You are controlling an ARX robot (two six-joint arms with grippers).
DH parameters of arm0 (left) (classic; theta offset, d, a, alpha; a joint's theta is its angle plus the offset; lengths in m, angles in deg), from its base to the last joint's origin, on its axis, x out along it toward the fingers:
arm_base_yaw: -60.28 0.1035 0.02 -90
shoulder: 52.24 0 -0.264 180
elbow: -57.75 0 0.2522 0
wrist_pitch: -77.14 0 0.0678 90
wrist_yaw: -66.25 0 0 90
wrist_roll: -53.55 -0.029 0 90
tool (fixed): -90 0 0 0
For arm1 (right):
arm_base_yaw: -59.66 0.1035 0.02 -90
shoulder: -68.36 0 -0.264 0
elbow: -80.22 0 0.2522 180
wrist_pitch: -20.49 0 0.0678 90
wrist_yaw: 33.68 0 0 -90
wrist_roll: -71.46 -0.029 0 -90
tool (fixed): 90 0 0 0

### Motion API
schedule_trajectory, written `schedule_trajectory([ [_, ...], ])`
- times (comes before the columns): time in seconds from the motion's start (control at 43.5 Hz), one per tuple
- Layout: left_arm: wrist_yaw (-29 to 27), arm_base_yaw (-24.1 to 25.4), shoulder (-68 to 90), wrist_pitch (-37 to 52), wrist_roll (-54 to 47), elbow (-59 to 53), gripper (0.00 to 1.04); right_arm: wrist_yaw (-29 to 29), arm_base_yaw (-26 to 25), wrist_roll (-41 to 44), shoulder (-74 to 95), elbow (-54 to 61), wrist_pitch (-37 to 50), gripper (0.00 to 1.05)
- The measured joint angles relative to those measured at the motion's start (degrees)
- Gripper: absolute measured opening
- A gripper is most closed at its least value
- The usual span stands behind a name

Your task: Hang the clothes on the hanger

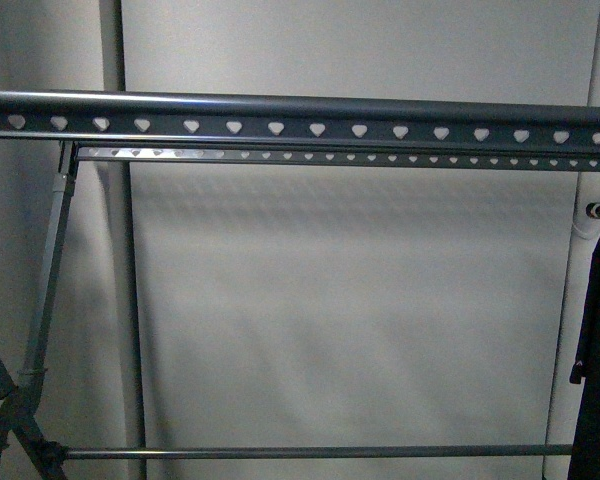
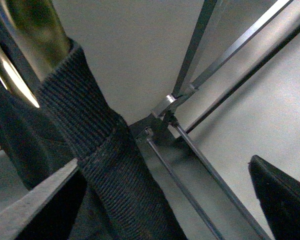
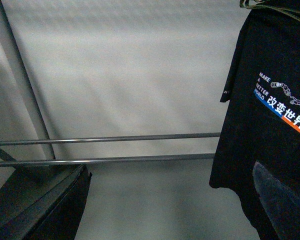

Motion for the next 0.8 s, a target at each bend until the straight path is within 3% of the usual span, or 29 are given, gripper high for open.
schedule_trajectory([
  [0.207, -1.5, -0.2, 1.7, -2.7, -0.2, 1.8, 0.62, 0.0, 0.0, 0.0, 0.0, 0.0, 0.0, 0.97],
  [0.414, 3.4, 0.6, 0.3, -1.5, -0.4, -1.8, 0.16, 0.0, 0.0, 0.0, 0.0, 0.0, 0.0, 0.97],
  [0.506, 10.3, 0.7, -4.6, -1.1, -1.4, -9.0, 0.03, 0.0, 0.0, 0.0, 0.0, 0.0, 0.0, 0.97],
  [0.644, 25.9, -1.0, -18.4, -0.9, -8.9, -22.6, 0.04, 0.0, 0.0, 0.0, 0.0, 0.0, 0.0, 0.97],
  [0.805, 47.5, -5.5, -28.9, -12.2, -22.8, -27.7, 0.04, 0.0, 0.0, 0.0, 0.0, 0.0, 0.0, 0.97],
])
